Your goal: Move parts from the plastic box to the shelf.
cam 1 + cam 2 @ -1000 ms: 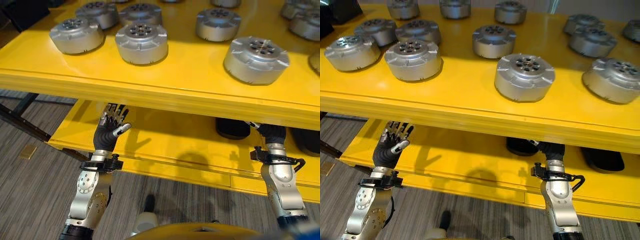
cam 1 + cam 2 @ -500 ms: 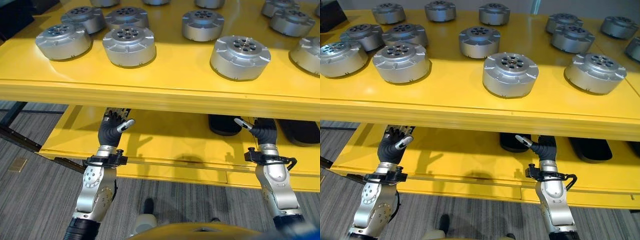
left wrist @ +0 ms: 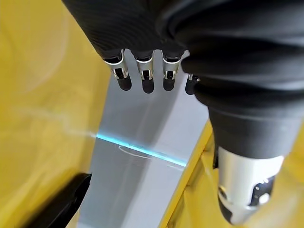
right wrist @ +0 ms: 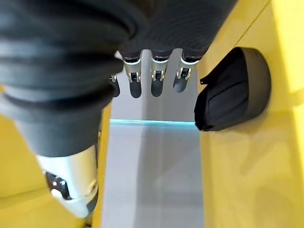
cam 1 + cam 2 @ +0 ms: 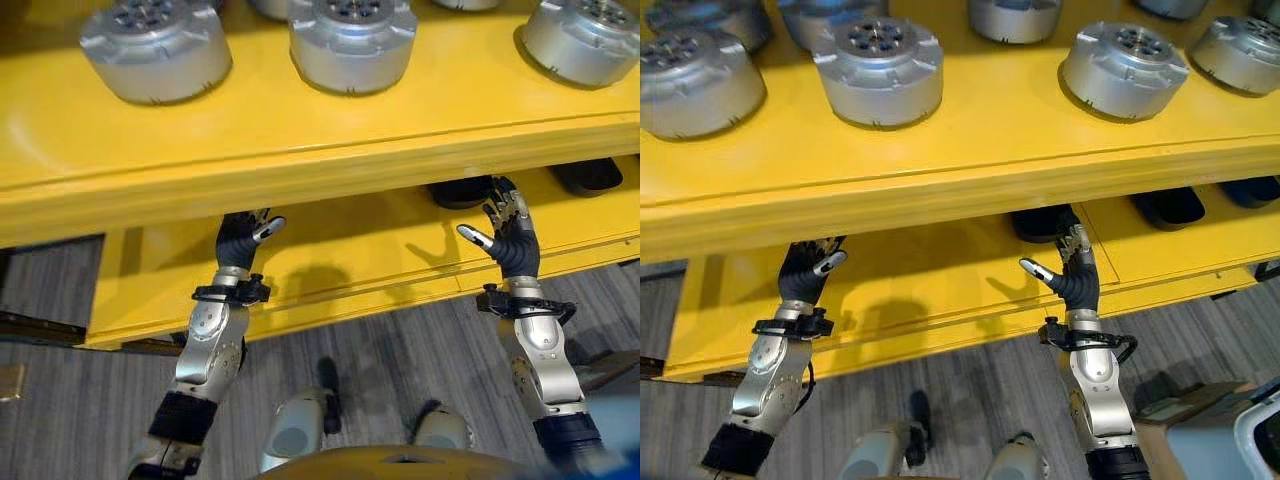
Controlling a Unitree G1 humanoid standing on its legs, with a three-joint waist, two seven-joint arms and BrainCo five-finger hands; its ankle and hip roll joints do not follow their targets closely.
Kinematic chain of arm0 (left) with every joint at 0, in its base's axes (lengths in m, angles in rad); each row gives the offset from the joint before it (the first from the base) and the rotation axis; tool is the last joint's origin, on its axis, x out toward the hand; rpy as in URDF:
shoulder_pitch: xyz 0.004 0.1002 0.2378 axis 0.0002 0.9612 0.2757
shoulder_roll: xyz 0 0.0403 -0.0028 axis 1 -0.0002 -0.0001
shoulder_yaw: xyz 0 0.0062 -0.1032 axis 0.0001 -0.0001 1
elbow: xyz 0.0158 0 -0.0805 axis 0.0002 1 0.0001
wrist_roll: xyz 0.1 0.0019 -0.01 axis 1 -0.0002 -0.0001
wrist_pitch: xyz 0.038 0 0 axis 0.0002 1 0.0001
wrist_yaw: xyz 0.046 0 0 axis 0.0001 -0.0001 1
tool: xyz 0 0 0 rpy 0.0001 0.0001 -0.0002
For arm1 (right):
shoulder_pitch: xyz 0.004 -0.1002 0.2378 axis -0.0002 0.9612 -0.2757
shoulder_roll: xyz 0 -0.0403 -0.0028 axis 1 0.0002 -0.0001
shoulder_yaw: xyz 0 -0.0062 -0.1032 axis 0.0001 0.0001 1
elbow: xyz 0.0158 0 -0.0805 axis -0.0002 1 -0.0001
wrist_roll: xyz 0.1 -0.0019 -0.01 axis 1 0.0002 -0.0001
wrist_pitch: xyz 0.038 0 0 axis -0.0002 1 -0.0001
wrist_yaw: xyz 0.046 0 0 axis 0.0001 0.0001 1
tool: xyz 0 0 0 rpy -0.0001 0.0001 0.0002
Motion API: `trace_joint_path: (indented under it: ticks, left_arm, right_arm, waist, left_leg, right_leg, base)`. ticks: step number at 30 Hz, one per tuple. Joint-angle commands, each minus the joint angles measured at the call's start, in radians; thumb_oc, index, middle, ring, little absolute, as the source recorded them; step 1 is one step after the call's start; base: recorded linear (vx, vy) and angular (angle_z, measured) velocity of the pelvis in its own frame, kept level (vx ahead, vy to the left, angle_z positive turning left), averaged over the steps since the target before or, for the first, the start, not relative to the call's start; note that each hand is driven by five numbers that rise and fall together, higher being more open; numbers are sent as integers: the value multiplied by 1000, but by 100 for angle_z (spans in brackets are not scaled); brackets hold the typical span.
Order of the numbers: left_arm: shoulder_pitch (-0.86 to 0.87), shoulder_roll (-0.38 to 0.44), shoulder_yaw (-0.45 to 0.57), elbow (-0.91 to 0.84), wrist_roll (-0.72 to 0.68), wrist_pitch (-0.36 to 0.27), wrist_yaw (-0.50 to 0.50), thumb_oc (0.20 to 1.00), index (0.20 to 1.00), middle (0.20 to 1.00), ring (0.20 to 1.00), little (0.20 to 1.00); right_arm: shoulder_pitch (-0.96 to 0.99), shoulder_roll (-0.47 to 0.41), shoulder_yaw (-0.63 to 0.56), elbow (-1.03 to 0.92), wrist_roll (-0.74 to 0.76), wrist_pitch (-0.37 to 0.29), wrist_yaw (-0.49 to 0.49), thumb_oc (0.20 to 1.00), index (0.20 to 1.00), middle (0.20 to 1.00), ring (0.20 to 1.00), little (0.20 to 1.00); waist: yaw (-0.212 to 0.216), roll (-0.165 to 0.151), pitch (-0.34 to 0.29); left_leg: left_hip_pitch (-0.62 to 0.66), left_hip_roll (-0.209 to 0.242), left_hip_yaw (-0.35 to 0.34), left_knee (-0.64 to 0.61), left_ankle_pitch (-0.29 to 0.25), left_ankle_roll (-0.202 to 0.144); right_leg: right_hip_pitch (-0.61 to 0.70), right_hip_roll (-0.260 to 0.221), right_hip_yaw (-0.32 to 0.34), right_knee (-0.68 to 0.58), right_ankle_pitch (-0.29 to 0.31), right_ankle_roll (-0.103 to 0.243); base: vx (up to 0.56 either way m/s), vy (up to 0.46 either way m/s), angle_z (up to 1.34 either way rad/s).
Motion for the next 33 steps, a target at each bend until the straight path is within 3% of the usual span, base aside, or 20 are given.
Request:
trace_joint_path:
  ticks: [1, 2, 3, 5, 10, 12, 17, 21, 26, 27, 29, 30, 32, 33]
  left_arm:
    - [43, 38, 61, -110, -4, -21, -4, 1000, 1000, 1000, 1000, 1000]
    - [45, 39, 62, -111, -4, -20, -4, 1000, 1000, 1000, 1000, 1000]
    - [81, 37, 77, -109, -14, -15, -18, 1000, 1000, 1000, 1000, 1000]
    - [110, 33, 91, -112, -7, -11, -23, 1000, 1000, 1000, 1000, 1000]
    - [143, 19, 98, -113, -27, 0, -39, 1000, 1000, 1000, 1000, 1000]
    - [160, 8, 85, -105, -34, 11, -64, 1000, 1000, 1000, 1000, 1000]
    - [174, 1, 83, -95, -39, 14, -84, 1000, 1000, 1000, 1000, 1000]
    - [177, -13, 55, -81, -38, 19, -99, 1000, 1000, 1000, 1000, 1000]
    - [171, -22, 49, -80, -27, 12, -106, 1000, 1000, 1000, 1000, 1000]
    - [154, -30, 47, -73, -21, 6, -98, 1000, 1000, 1000, 1000, 1000]
    - [145, -40, 47, -69, -16, 5, -94, 1000, 1000, 1000, 1000, 1000]
    - [148, -45, 48, -70, -14, 5, -93, 1000, 1000, 1000, 1000, 1000]
    - [146, -55, 36, -63, -11, 8, -100, 1000, 1000, 1000, 1000, 1000]
    - [142, -56, 28, -59, -8, 7, -103, 1000, 1000, 1000, 1000, 1000]
  right_arm:
    - [-22, -9, -31, -43, 24, -37, 12, 1000, 1000, 1000, 1000, 1000]
    - [-21, -8, -30, -45, 24, -37, 12, 1000, 1000, 1000, 1000, 1000]
    - [-13, -9, -29, -47, 24, -35, 20, 1000, 1000, 1000, 1000, 1000]
    - [7, -12, -33, -61, 21, -29, 33, 1000, 1000, 1000, 1000, 1000]
    - [66, -18, -65, -83, 18, -24, 51, 1000, 1000, 1000, 1000, 1000]
    - [120, -25, -110, -101, 8, -28, 62, 1000, 1000, 1000, 1000, 1000]
    - [138, -39, -142, -116, -6, -36, 60, 1000, 1000, 1000, 1000, 1000]
    - [148, -54, -165, -126, -1, -57, 53, 1000, 1000, 1000, 1000, 1000]
    - [132, -71, -172, -122, 4, -74, 48, 1000, 1000, 1000, 1000, 1000]
    - [121, -73, -168, -109, 7, -81, 39, 1000, 1000, 1000, 1000, 1000]
    - [102, -78, -160, -95, 12, -89, 37, 1000, 1000, 1000, 1000, 1000]
    - [94, -79, -153, -89, 17, -90, 43, 1000, 1000, 1000, 1000, 1000]
    - [92, -80, -149, -82, 17, -90, 52, 1000, 1000, 1000, 1000, 1000]
    - [96, -75, -150, -73, 19, -92, 55, 1000, 1000, 1000, 1000, 1000]
  waist:
    - [31, -63, -81]
    - [33, -63, -81]
    - [46, -75, -90]
    - [45, -80, -98]
    - [15, -78, -110]
    - [-35, -60, -114]
    - [-66, -41, -108]
    - [-114, -16, -74]
    - [-128, -5, -48]
    - [-113, -4, -33]
    - [-92, -11, -25]
    - [-79, -13, -21]
    - [-61, -17, -18]
    - [-58, -15, -22]
  left_leg:
    - [62, 21, -35, 0, -96, -69]
    - [63, 22, -33, 2, -98, -70]
    - [61, 34, 6, 14, -96, -79]
    - [60, 47, 28, 18, -87, -89]
    - [61, 94, 70, 17, -55, -114]
    - [75, 150, 91, -1, -9, -151]
    - [101, 205, 120, -28, 46, -190]
    - [136, 306, 155, -51, 129, -251]
    - [143, 342, 103, -7, 135, -268]
    - [106, 321, -15, 32, 166, -250]
    - [70, 250, -184, 70, 126, -222]
    - [66, 201, -262, 85, 78, -204]
    - [35, 103, -356, 99, 19, -177]
    - [31, 56, -383, 66, 17, -170]
  right_leg:
    - [122, 36, 3, -233, 101, 40]
    - [125, 37, 4, -236, 102, 40]
    - [157, 47, -20, -326, 80, 34]
    - [164, 64, 2, -382, 64, 26]
    - [168, 105, 39, -453, 38, 12]
    - [169, 160, 79, -502, -23, -18]
    - [170, 212, 119, -522, -45, -41]
    - [150, 313, 190, -510, -81, -87]
    - [128, 373, 266, -500, -93, -117]
    - [107, 391, 301, -500, -77, -135]
    - [92, 395, 347, -499, -66, -140]
    - [90, 400, 380, -495, -68, -143]
    - [88, 402, 415, -497, -62, -149]
    - [88, 407, 419, -500, -59, -149]
  base:
    - [-51, -28, -62]
    - [-80, -93, -116]
    - [-87, -115, -120]
    - [-85, -170, -89]
    - [-45, -146, -64]
    - [-52, -259, -57]
    - [-42, -206, -34]
    - [-65, -302, -45]
    - [-51, -234, -71]
    - [-108, -198, -82]
    - [-64, -131, -102]
    - [51, -74, -117]
    - [97, -46, -92]
    - [95, -11, -76]
